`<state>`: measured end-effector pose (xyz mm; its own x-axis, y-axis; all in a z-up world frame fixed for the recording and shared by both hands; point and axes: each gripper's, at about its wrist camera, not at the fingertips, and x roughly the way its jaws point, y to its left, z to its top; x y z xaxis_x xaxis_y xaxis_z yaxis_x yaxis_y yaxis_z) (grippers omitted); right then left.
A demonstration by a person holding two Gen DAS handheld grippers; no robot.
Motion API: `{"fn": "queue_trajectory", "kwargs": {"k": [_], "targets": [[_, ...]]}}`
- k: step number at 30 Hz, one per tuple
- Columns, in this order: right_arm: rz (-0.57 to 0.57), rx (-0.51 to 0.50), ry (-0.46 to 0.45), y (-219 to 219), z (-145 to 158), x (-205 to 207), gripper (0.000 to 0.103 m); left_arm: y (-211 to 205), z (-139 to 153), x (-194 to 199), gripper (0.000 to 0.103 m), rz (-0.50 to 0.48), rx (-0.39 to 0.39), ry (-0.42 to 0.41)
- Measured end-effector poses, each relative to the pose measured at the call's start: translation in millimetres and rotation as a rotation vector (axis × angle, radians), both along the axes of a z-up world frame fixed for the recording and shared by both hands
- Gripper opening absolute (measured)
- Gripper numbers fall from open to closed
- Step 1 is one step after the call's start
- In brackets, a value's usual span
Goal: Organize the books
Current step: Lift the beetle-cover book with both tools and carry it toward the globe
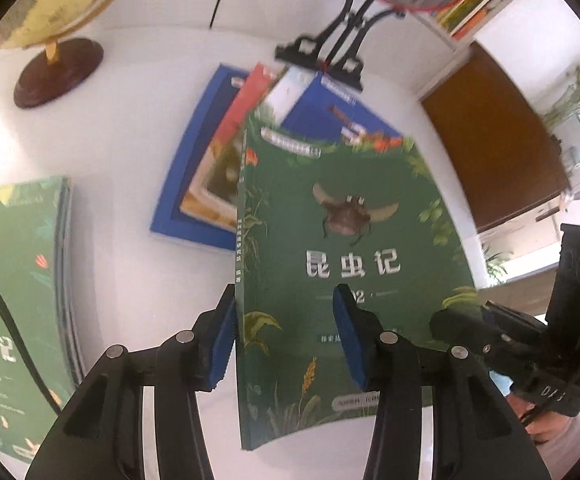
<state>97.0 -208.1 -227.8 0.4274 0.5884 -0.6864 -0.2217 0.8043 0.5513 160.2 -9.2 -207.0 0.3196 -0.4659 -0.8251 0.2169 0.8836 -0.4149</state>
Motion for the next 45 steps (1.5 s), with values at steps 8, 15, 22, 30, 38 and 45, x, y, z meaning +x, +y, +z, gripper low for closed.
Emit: {"fn": "queue_trajectory", "kwargs": {"k": [8,15,22,30,38,45], "targets": [[0.027,-0.008,-0.026,9,19,0,0.024,8,25,3,0.043,-0.027,0.014,-0.074],[0.073,-0.076,-0.101,34,49,-7,0.024,32,41,-10,0.043,-0.021,0.034,-0.124],[0.156,-0.115,-0.152,77,69,-3,0.024,71,46,-23,0.043,0.039,0.103,-0.110],[0.257,-0.124,-0.183,136,74,0,0.024,130,52,-39,0.043,0.124,0.102,-0.120],[0.327,-0.113,-0.195,195,71,1,0.024,191,52,-55,0.043,0.214,0.123,-0.132],[0.378,-0.113,-0.201,234,71,-3,0.024,219,42,-68,0.043,0.270,0.103,-0.117]]}}
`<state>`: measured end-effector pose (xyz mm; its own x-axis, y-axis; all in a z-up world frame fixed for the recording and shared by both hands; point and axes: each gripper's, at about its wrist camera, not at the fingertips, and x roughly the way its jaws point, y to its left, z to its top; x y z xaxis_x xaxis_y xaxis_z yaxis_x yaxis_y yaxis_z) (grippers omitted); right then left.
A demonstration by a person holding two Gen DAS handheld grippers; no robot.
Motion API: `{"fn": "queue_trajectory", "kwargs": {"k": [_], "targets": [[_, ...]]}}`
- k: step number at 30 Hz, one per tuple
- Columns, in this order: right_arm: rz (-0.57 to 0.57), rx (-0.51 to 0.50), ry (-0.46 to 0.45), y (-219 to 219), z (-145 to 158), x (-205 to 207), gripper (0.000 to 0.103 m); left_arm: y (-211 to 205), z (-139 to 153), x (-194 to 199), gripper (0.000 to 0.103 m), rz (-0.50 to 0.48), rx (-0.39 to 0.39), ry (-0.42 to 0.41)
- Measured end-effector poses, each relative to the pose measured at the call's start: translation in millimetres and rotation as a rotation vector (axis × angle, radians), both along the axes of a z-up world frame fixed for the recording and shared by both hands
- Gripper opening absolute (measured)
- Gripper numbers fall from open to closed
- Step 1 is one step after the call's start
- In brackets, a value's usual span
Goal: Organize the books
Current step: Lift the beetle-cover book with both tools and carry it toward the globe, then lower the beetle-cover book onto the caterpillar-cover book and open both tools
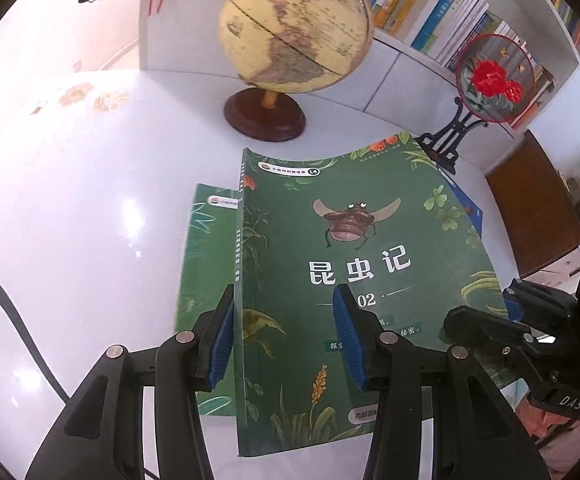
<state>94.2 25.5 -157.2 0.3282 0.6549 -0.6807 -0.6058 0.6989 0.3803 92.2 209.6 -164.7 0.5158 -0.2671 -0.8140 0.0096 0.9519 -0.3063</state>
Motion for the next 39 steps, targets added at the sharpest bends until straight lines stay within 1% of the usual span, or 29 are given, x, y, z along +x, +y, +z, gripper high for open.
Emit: {"fn": "queue_trajectory", "kwargs": {"k": [5,12,16,21,25,28,30,35,39], "targets": [[0.016,-0.013,0.000,13,-2,0,0.024,12,-5,-3,0.043,0.021,-0.013,0.003],[0.023,-0.053,0.028,28,-15,1,0.024,22,-15,-7,0.043,0.039,-0.016,0.026],[0.022,-0.067,0.046,33,-22,2,0.024,24,-22,-7,0.043,0.044,-0.018,0.045],[0.020,-0.075,0.069,37,-29,5,0.024,24,-23,-7,0.043,0.045,-0.011,0.049],[0.017,-0.079,0.066,40,-29,6,0.024,27,-24,-5,0.043,0.054,-0.030,0.053],[0.007,-0.085,0.078,40,-33,10,0.024,31,-35,1,0.043,0.053,-0.044,0.094],[-0.002,-0.097,0.099,40,-40,13,0.024,32,-40,-1,0.043,0.053,-0.046,0.104],[-0.017,-0.150,0.137,41,-56,16,0.024,28,-52,-3,0.043,0.052,-0.026,0.137],[-0.028,-0.166,0.182,40,-66,20,0.024,28,-63,-2,0.043,0.064,-0.024,0.175]]}}
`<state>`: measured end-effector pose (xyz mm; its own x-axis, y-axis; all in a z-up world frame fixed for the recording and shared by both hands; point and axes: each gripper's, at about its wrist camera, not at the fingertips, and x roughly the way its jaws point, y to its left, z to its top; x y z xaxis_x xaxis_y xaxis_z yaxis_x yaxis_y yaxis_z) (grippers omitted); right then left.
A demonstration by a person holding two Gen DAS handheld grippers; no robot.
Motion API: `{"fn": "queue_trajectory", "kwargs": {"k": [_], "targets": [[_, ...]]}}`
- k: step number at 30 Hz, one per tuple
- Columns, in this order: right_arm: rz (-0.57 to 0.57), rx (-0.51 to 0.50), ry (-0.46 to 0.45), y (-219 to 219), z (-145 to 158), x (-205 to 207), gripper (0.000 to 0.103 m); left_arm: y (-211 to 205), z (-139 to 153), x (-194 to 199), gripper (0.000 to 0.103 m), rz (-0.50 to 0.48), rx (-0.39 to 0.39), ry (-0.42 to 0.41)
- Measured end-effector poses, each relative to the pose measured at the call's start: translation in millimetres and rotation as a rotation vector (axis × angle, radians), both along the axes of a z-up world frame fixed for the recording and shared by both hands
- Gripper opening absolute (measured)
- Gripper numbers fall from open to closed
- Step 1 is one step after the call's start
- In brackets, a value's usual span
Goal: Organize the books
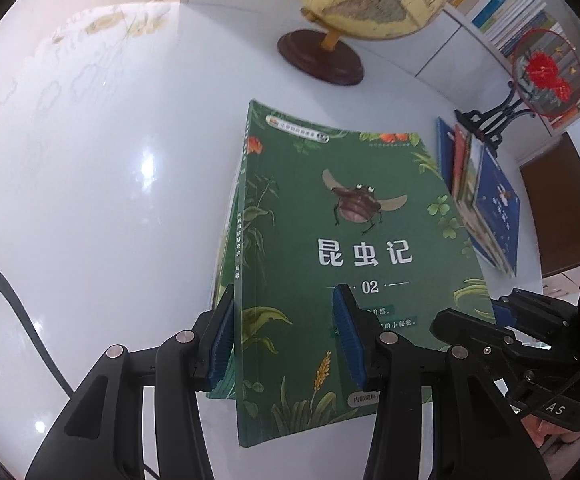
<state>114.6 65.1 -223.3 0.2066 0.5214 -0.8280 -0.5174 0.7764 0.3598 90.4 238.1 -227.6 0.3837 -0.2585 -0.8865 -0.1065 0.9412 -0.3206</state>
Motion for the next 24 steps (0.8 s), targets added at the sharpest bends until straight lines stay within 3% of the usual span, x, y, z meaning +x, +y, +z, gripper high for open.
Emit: {"fn": "queue_trajectory", "kwargs": {"k": [5,9,13,14,17,18,19,24], "targets": [[-0.019,-0.009,0.049,-2,-11,7,0.024,1,-11,3,0.044,0.004,0.010,0.038],[-0.039,-0.026,0.088,-3,-19,11,0.026,2,-11,4,0.052,-0.005,0.010,0.036],[-0.081,-0.056,0.126,-4,-27,17,0.026,0,-10,8,0.052,-0.011,0.051,0.042],[-0.090,-0.057,0.137,-4,-28,18,0.029,-1,-9,9,0.052,-0.012,0.063,0.047],[-0.127,-0.072,0.175,-9,-31,20,0.052,-11,-1,13,0.055,-0.053,0.117,0.071],[-0.142,-0.071,0.161,-12,-29,19,0.055,-14,0,15,0.065,-0.064,0.139,0.082],[-0.162,-0.072,0.129,-18,-22,18,0.056,-22,2,18,0.069,-0.092,0.186,0.101],[-0.200,-0.132,0.014,-44,-1,15,0.056,-47,12,25,0.069,-0.161,0.211,0.092]]}}
